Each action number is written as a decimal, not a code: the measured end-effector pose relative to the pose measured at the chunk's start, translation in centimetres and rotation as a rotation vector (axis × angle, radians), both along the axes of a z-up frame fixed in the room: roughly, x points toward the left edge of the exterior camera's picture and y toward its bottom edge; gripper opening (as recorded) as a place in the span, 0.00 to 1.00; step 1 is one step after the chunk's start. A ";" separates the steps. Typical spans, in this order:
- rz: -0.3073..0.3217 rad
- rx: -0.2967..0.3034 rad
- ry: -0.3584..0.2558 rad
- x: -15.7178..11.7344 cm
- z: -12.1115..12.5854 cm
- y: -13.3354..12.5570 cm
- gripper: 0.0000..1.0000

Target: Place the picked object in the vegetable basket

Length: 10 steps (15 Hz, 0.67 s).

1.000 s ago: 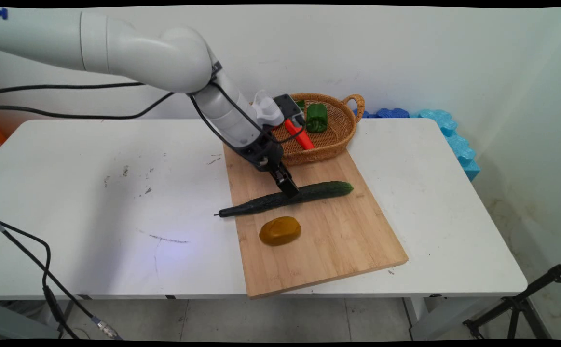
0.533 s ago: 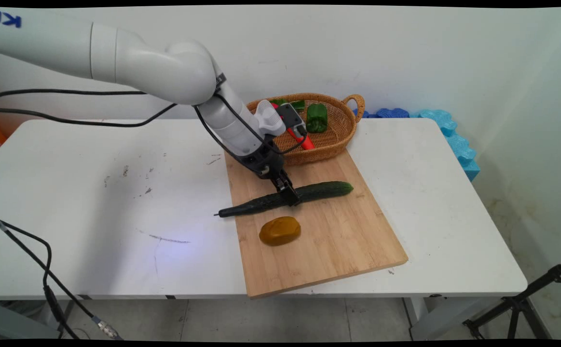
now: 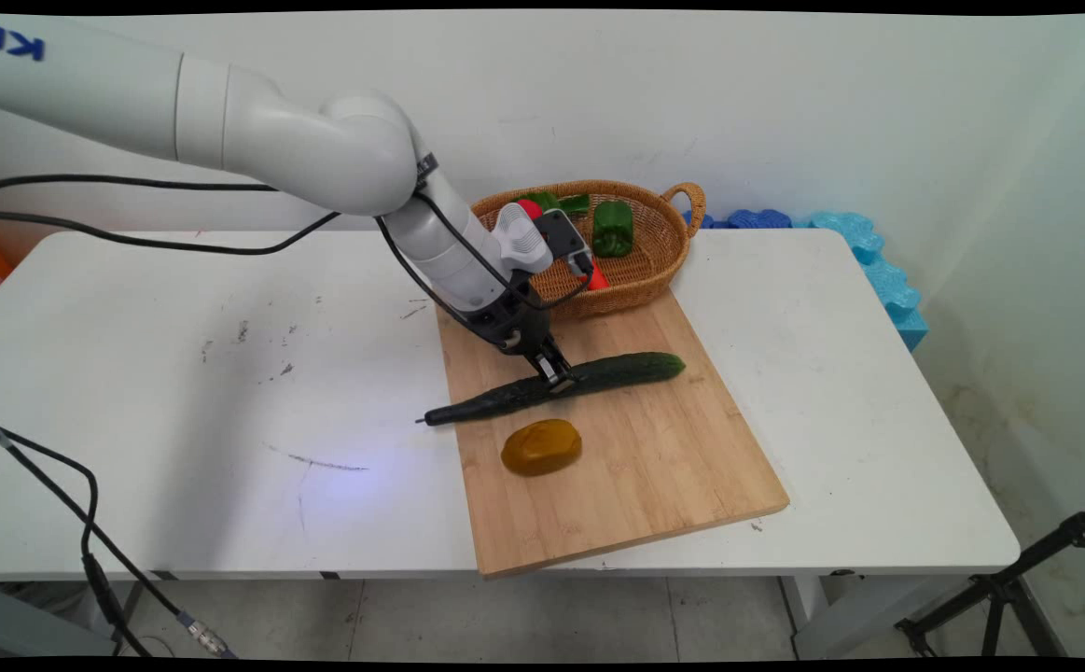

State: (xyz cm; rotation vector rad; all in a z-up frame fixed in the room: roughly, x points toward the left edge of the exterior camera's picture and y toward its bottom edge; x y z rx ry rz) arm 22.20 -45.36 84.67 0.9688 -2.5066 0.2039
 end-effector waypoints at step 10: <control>-0.047 -0.115 0.098 3.1 11.3 2.6 0.00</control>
